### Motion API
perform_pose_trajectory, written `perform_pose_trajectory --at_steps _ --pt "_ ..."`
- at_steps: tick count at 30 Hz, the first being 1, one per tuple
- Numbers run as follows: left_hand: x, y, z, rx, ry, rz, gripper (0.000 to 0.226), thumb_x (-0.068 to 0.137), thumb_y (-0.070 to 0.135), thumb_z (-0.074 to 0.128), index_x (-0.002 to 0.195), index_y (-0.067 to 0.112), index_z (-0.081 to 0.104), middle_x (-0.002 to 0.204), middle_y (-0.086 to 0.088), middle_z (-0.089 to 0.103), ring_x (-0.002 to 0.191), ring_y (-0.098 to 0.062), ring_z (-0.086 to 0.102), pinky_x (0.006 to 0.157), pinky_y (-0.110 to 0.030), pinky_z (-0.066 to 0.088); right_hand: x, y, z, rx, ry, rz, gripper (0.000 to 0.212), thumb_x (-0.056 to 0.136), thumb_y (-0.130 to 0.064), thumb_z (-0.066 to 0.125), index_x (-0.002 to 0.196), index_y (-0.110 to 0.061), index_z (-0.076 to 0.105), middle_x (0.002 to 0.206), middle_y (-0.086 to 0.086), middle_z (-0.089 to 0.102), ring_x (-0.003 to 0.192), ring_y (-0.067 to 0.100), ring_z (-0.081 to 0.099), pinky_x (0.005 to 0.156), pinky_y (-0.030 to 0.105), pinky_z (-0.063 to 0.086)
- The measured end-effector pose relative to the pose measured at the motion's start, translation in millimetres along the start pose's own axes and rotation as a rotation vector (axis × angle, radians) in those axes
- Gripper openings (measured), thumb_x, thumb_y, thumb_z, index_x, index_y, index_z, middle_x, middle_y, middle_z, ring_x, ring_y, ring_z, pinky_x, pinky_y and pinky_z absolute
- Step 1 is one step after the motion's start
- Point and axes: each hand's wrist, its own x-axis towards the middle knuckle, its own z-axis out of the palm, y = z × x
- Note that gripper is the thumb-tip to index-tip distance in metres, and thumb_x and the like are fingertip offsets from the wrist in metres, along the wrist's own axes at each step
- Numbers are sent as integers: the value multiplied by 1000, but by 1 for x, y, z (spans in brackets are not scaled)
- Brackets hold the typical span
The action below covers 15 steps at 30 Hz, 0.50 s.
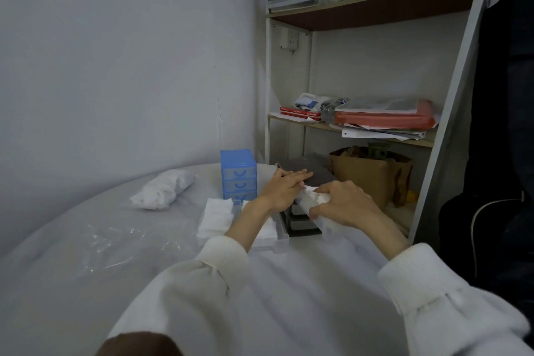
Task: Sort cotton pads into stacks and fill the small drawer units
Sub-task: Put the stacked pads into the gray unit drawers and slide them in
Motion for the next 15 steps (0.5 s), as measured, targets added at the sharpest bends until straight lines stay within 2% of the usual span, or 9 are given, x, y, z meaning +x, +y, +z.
perform_pose_trajectory --at_steps 3,7,10,12,15 --pt "-1 0 1 -4 20 4 42 104 21 26 146 23 31 155 5 23 139 -21 18 110 -28 14 2 -1 11 -20 52 37 62 77 -46 66 133 -24 49 123 6 56 109 24 51 82 30 44" --pt "-1 0 3 -47 27 -3 42 104 20 27 145 22 32 155 5 23 138 -20 18 110 -26 13 7 2 28 7 116 31 56 78 -47 65 128 -23 54 121 8 59 112 27 50 89 37 47" --pt "0 0 2 -74 20 -13 42 104 19 27 145 22 32 155 6 23 138 -20 18 110 -26 13 10 6 30 51 124 21 56 80 -54 60 128 -26 54 120 5 61 111 27 52 90 38 47" --pt "1 1 3 -63 20 -19 42 104 17 27 145 21 32 155 5 23 139 -20 17 111 -28 13 7 10 23 155 94 -1 57 83 -57 57 132 -28 49 126 1 58 113 24 52 90 32 44" --pt "2 1 6 -74 54 -20 42 103 13 28 144 21 36 155 4 25 142 -20 16 113 -29 13 -5 25 10 408 -19 -121 53 86 -47 58 135 -32 43 137 -3 47 111 13 46 83 20 38"
